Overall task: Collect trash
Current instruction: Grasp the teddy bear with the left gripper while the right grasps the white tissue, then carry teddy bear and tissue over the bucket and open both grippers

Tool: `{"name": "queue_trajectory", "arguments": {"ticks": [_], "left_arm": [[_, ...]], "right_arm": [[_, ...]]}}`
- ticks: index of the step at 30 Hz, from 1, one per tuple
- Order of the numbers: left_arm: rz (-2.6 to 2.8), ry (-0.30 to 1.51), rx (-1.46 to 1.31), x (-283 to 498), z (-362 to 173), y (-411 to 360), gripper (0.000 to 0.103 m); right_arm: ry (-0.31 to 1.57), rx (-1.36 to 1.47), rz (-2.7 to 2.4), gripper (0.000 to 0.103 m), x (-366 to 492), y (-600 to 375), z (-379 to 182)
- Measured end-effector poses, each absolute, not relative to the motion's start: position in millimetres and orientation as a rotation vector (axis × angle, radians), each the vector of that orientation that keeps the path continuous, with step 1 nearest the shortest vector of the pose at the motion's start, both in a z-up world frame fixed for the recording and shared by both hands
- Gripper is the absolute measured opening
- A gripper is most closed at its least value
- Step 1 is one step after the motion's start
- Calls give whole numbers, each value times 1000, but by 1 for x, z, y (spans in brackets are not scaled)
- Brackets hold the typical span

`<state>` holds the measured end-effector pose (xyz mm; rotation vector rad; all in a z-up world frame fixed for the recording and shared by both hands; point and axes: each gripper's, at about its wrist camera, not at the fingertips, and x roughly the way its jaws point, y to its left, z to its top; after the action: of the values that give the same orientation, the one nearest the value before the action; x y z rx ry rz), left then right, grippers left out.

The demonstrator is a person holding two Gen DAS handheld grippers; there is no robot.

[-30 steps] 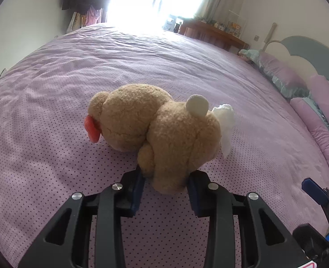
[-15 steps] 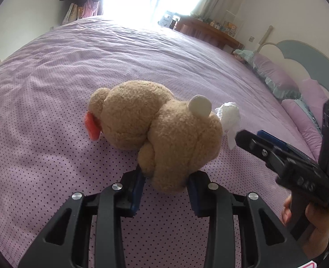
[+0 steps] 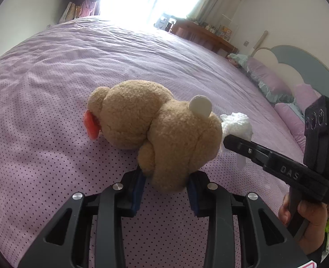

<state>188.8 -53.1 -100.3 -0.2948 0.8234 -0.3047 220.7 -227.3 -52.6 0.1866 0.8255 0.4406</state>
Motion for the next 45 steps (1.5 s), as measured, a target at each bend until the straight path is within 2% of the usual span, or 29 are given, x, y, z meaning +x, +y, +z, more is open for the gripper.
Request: {"name": "queue_trajectory", "arguments": {"ticks": [5,10,26,39,45], "left_arm": [[-321,768,-255,165,-85,-54,33],[-360,774,-204,133,-84,-59,33],[-564,777,-139,-28,-85,-97,33],[-863,782,15,-123,-73,-194,33],[-1047,833,78,-167,-88,-256,33]], "right_arm": [[789,173,488,20,183,-231,-42],[764,105,526,15,141,-224,-33],[727,89,509,15,-54,-251,-24],[689,212,242,15,-201,-331,-24],[677,299,65,15,-275,-375,-30]]}}
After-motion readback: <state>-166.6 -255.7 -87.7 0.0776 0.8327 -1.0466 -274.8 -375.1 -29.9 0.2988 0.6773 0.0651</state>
